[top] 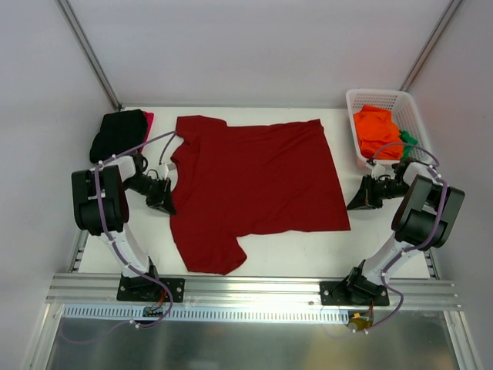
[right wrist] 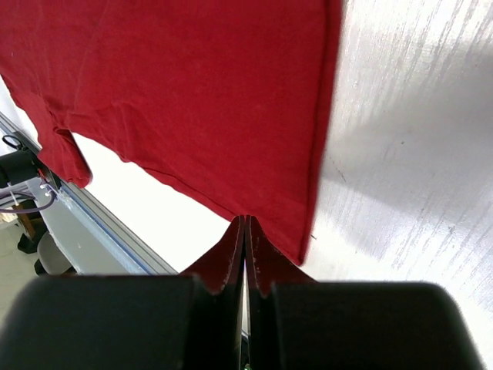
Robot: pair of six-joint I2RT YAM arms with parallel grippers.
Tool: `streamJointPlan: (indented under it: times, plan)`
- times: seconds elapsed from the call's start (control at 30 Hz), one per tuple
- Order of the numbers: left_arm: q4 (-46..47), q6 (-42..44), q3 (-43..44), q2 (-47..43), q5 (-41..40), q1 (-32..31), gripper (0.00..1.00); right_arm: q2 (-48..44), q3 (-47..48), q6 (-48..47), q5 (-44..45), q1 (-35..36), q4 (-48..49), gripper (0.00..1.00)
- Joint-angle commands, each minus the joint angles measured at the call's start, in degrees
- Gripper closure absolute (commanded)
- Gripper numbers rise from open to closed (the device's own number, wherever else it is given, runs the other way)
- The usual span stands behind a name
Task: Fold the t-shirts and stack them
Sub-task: Flatten the tshirt out
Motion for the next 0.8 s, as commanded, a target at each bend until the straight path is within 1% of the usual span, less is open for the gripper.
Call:
streamJointPlan:
  times: [0.0,0.07,0.1,0.17,0.2,0.27,0.3,0.33,0.37,0.4,0.43,0.47,0.57,0.67,0.77]
  plan:
    - [-4.0,4.7,-0.4,-1.8,-6.5,3.3,1.0,-1.6,1.7,-1.0,0.6,0.2,-2.1,1.0]
    - [-5.0,6.1,0.9,-0.8,-7.1,6.4,1.0,-1.2,1.5,-1.1,0.9,0.3,-2.0,1.0]
    - [-5.1,6.5,1.2,-0.6,-7.3,7.3,1.0,-1.0,1.6,-1.1,1.0,0.2,-2.0,0.94]
    - [-5.2,7.2,2.3,0.5,-8.4,9.4,1.0,-0.6,1.5,-1.1,1.2,0.2,-1.8,0.9]
    - [-5.1,7.4,2.7,1.1,-8.7,10.1,1.0,-0.4,1.4,-0.9,1.3,0.4,-1.5,0.81]
    - [-5.1,7.7,4.1,1.6,-8.8,11.7,1.0,-0.6,1.1,-0.3,1.9,0.5,-0.6,0.67]
    - [-5.1,7.7,4.5,2.0,-8.9,12.1,0.94,-0.6,0.8,0.0,2.2,0.9,0.5,0.56]
    - [-5.1,7.7,5.4,2.1,-8.8,12.4,0.81,-0.9,0.7,1.0,2.5,1.1,1.0,0.52]
    - [-5.1,7.5,5.8,2.1,-8.0,12.9,0.44,-1.1,0.7,1.4,3.0,1.3,1.6,0.49]
    - [-5.1,7.4,6.0,2.0,-7.6,13.1,0.25,-1.4,0.6,1.8,3.1,1.7,2.8,0.43]
    - [-5.0,7.1,6.1,1.6,-7.3,13.1,0.08,-1.7,0.3,2.5,3.1,1.9,3.5,0.42]
    - [-4.8,6.8,6.2,0.9,-6.7,13.1,0.01,-1.9,0.5,2.8,2.5,2.2,3.7,0.41]
    - [-3.8,6.1,6.0,-2.3,-5.8,13.3,0.01,-2.1,1.5,2.9,-1.0,3.3,3.7,0.39]
    - [-3.9,5.9,6.0,-6.7,-4.5,13.8,0.01,-1.1,3.9,0.6,-4.6,5.9,-0.1,0.39]
    - [-3.8,5.4,6.4,-11.6,-4.8,14.3,0.01,0.1,6.4,-3.0,-8.6,10.8,-5.5,0.39]
